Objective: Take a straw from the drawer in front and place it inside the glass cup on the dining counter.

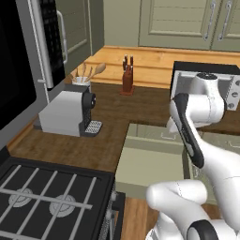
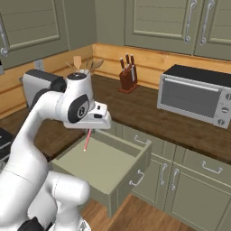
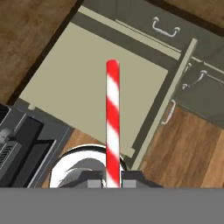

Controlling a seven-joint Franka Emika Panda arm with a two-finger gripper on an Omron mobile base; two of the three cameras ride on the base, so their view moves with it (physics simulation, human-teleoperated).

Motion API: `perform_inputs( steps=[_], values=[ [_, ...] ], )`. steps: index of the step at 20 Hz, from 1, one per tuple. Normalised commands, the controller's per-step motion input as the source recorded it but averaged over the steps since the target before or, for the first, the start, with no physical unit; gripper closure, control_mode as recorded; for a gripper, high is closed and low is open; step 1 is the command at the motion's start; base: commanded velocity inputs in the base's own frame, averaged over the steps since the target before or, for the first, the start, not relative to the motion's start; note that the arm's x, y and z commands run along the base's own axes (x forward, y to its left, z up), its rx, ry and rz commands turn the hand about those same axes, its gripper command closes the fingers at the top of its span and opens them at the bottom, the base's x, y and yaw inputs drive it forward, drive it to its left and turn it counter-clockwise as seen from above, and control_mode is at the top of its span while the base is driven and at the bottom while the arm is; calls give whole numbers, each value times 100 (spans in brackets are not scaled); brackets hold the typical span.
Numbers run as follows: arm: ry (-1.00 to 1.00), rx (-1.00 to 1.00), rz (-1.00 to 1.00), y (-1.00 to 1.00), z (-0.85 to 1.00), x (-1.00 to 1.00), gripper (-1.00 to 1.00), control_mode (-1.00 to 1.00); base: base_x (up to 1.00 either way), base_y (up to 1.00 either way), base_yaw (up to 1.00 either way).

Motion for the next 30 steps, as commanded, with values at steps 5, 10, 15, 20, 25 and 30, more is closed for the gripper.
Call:
perform_inputs(
  steps=[5, 10, 15, 20, 25, 30],
  values=[
    [-4, 0, 0, -13, 32, -22, 100, 100, -51, -14, -1],
    [0, 0, 0, 0, 0, 0, 100, 100, -100, -14, -10],
    [0, 0, 0, 0, 0, 0, 100, 100, -87, -24, -42],
    [0, 0, 0, 0, 0, 0, 100, 100, -5, -5, -90],
    [0, 0, 0, 0, 0, 0, 100, 100, 0, -7, -94],
    [0, 0, 0, 0, 0, 0, 100, 100, 0, -37, -86]
  ],
)
